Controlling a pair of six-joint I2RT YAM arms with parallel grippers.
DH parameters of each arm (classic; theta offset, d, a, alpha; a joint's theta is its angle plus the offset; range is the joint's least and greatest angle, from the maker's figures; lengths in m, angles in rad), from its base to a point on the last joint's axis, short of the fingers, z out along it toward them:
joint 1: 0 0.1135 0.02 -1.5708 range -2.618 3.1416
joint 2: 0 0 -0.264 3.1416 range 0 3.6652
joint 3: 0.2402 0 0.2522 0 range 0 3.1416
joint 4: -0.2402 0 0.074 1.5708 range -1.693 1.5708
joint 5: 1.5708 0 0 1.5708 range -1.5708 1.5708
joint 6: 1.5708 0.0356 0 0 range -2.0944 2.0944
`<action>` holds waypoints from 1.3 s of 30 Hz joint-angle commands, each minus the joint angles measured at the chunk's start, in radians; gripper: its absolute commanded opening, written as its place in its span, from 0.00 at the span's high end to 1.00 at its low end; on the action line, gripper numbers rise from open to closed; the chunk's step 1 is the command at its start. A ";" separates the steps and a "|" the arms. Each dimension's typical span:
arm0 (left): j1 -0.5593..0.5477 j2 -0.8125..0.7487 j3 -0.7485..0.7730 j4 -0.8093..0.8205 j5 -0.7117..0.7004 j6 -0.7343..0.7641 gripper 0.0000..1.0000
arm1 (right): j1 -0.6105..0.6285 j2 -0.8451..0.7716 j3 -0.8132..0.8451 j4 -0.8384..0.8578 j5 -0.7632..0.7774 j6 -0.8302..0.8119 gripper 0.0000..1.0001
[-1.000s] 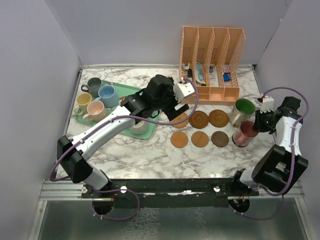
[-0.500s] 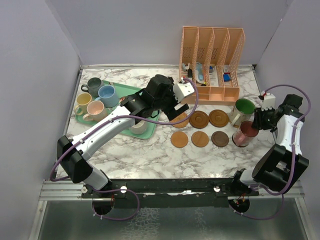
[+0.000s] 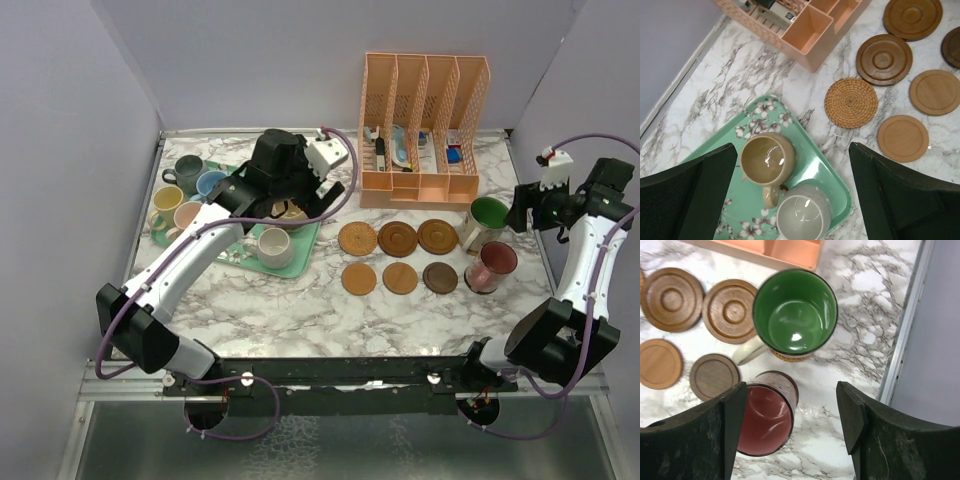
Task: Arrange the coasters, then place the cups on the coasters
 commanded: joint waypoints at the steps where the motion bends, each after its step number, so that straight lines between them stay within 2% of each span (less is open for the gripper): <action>1: 0.087 -0.036 -0.028 -0.008 0.045 -0.005 0.01 | 0.044 -0.013 0.068 -0.037 -0.103 0.068 0.28; 11: 0.411 -0.018 -0.070 -0.011 0.145 -0.031 0.01 | 0.201 -0.039 0.080 0.097 -0.134 0.185 0.28; 18: 0.631 0.015 -0.038 -0.003 0.213 -0.081 0.01 | 0.321 -0.004 0.009 0.265 -0.160 0.230 0.28; 24: 0.669 0.126 0.026 0.004 0.167 -0.054 0.04 | 0.391 0.000 -0.102 0.404 -0.199 0.206 0.28; 28: 0.680 0.226 0.098 -0.003 0.099 -0.004 0.10 | 0.440 -0.028 -0.153 0.416 -0.127 0.177 0.28; 36: 0.705 0.382 0.197 -0.034 0.088 0.042 0.22 | 0.441 -0.062 -0.183 0.407 -0.192 0.187 0.29; 39: 0.707 0.423 0.230 -0.052 0.029 0.047 0.29 | 0.441 -0.059 -0.187 0.405 -0.190 0.182 0.29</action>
